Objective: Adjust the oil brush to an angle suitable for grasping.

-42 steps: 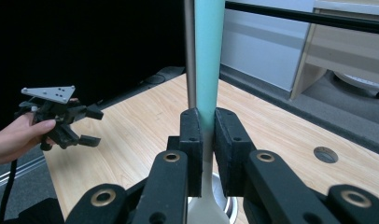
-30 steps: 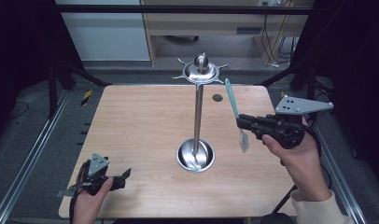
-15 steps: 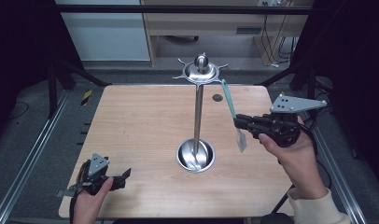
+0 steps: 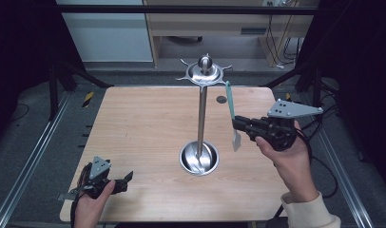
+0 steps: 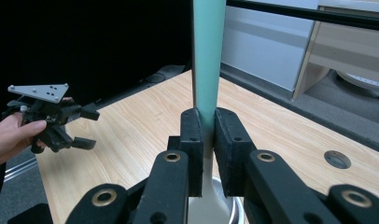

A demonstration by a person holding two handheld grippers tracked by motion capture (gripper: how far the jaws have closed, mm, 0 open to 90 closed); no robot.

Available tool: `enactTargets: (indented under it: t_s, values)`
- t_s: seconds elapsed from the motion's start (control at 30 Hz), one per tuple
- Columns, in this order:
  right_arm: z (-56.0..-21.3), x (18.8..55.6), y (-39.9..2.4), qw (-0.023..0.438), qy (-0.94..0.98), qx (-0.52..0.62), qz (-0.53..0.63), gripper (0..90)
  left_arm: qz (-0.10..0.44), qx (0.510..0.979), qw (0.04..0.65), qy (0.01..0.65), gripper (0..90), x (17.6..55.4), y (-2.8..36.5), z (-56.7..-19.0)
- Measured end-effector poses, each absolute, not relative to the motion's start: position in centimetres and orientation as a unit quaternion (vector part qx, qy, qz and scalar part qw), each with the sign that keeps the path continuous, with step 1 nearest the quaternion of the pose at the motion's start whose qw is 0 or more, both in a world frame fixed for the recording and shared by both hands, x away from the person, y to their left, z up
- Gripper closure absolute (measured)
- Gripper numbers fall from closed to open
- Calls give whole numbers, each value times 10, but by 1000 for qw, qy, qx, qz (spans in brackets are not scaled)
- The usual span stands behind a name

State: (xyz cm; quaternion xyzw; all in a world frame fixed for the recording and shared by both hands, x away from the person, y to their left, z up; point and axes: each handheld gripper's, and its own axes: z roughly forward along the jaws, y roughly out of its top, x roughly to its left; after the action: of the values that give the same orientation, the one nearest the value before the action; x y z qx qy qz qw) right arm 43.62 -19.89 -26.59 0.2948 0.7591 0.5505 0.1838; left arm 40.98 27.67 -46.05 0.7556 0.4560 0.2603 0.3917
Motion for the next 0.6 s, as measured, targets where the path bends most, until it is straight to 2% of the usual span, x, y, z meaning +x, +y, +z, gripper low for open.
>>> enactTargets:
  t_s: [0.6]
  values:
    - [-271, 438, -195, 186, 750, 296, 561, 821, 261, 754, 392, 458, 32, 409, 278, -460]
